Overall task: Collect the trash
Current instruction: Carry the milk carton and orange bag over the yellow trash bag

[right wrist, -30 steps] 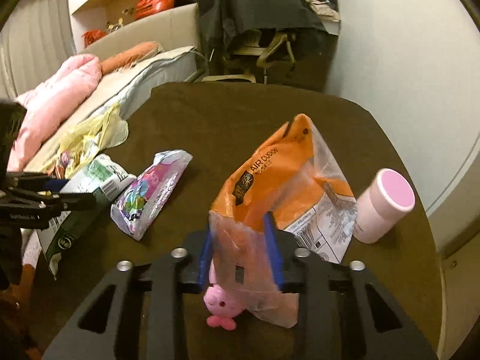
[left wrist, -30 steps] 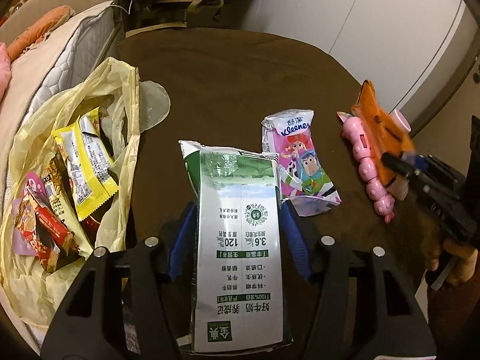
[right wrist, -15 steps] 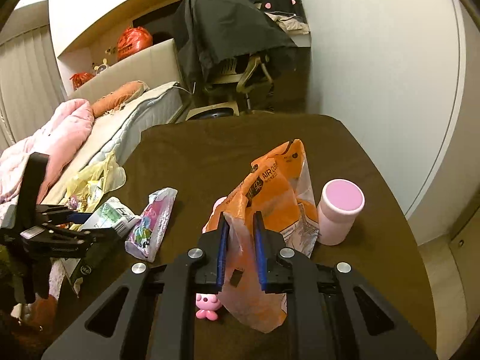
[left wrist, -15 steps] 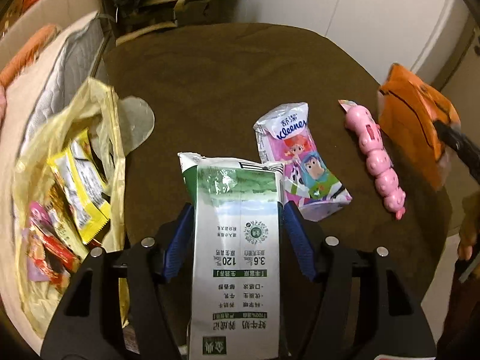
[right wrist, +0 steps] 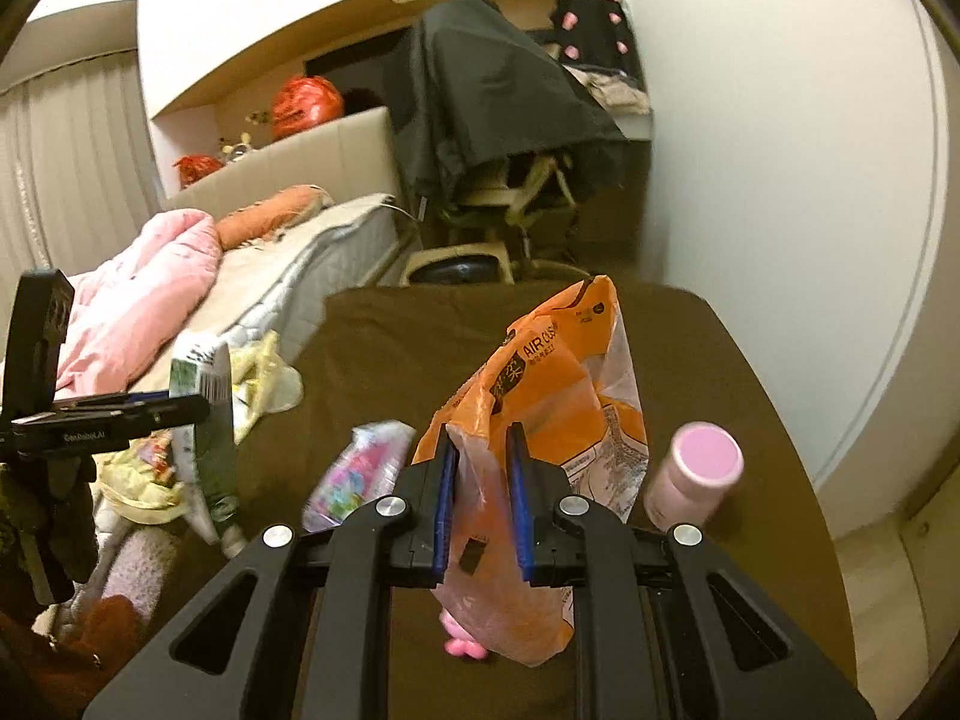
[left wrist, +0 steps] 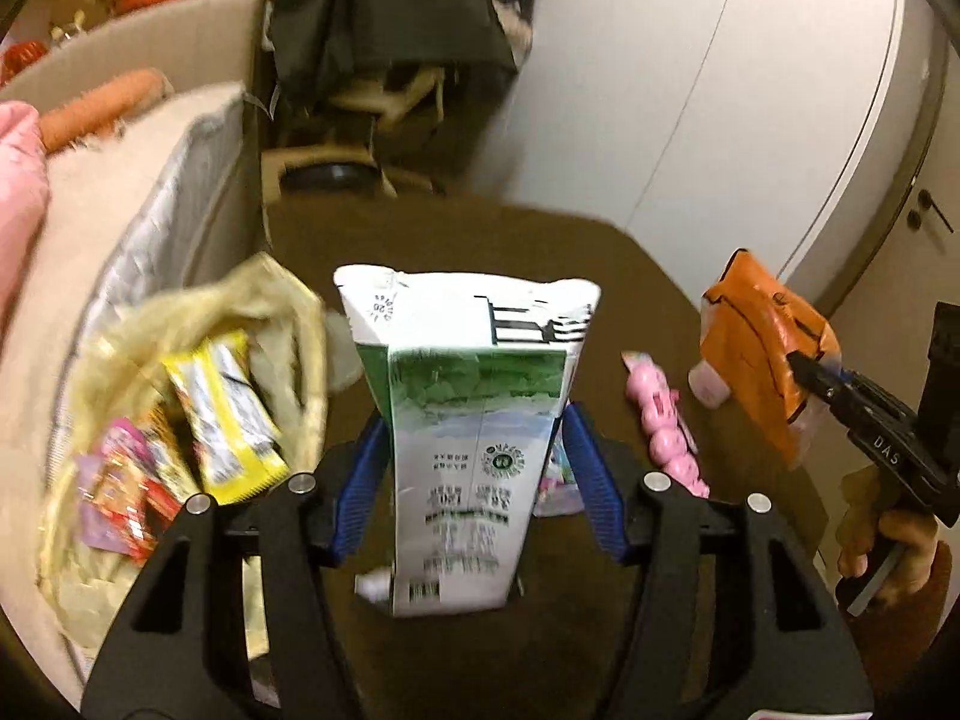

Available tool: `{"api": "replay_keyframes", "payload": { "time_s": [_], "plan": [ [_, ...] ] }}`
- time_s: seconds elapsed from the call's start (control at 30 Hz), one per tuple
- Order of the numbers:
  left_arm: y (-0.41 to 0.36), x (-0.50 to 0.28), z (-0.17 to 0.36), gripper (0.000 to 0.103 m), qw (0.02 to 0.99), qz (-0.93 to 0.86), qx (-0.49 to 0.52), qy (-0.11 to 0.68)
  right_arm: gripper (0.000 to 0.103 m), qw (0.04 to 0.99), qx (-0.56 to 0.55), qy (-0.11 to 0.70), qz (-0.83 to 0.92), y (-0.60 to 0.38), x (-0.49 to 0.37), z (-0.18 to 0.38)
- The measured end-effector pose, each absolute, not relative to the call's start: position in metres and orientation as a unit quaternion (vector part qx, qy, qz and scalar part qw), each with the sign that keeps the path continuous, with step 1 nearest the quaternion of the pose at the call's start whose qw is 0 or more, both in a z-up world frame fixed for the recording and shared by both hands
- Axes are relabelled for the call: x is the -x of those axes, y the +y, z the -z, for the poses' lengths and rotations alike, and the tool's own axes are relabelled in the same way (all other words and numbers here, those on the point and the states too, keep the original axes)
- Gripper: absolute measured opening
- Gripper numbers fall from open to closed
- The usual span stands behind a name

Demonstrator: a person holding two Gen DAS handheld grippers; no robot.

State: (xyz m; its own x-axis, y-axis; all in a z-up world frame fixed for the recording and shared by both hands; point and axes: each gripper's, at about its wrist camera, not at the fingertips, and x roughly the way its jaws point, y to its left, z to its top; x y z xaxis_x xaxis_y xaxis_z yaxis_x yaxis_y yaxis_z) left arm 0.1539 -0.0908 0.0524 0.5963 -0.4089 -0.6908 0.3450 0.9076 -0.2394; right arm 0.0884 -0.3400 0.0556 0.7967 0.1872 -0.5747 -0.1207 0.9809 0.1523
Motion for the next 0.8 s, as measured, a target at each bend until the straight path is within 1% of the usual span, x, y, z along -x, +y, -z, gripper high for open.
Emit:
{"api": "replay_keyframes", "payload": {
  "time_s": [0.07,0.1,0.13,0.17,0.2,0.33,0.43,0.47,0.5,0.57,0.63,0.67,0.8],
  "plan": [
    [-0.083,-0.150,-0.060,0.053,0.898,0.207,0.043,0.385,0.016,0.948,-0.044,0.301,-0.093,-0.328,-0.092,-0.064],
    [-0.079,-0.149,-0.063,0.051,0.900,0.205,0.050,0.382,0.016,0.949,-0.041,0.298,-0.098,-0.322,-0.092,-0.067],
    [-0.076,-0.147,-0.066,0.047,0.901,0.203,0.054,0.378,0.016,0.949,-0.038,0.295,-0.102,-0.318,-0.093,-0.070],
    [-0.071,-0.147,-0.070,0.019,0.904,0.198,0.058,0.375,0.016,0.950,-0.033,0.290,-0.110,-0.309,-0.095,-0.075],
    [-0.067,-0.147,-0.074,0.016,0.906,0.192,0.060,0.373,0.016,0.950,-0.029,0.287,-0.115,-0.305,-0.096,-0.078],
    [-0.044,-0.146,-0.081,0.016,0.913,0.179,0.070,0.359,0.016,0.952,-0.006,0.277,-0.131,-0.280,-0.102,-0.088],
    [-0.038,-0.150,-0.077,0.016,0.907,0.195,0.073,0.366,0.016,0.952,-0.005,0.275,-0.137,-0.271,-0.107,-0.091],
    [-0.039,-0.155,-0.071,0.018,0.905,0.201,0.069,0.368,0.016,0.951,-0.006,0.277,-0.137,-0.271,-0.108,-0.089],
    [-0.039,-0.160,-0.065,0.030,0.906,0.202,0.070,0.364,0.016,0.951,-0.007,0.280,-0.135,-0.272,-0.108,-0.087],
    [-0.037,-0.173,-0.051,0.047,0.908,0.198,0.076,0.362,0.016,0.949,-0.008,0.287,-0.131,-0.275,-0.109,-0.082],
    [-0.031,-0.181,-0.042,0.047,0.905,0.184,0.092,0.371,0.016,0.947,-0.007,0.295,-0.125,-0.280,-0.108,-0.075],
    [-0.025,-0.186,-0.039,0.049,0.903,0.178,0.108,0.375,0.016,0.947,-0.006,0.299,-0.121,-0.284,-0.108,-0.071],
    [-0.014,-0.201,-0.032,0.061,0.908,0.137,0.118,0.378,0.016,0.944,-0.019,0.311,-0.112,-0.299,-0.109,-0.053]
  ]
}}
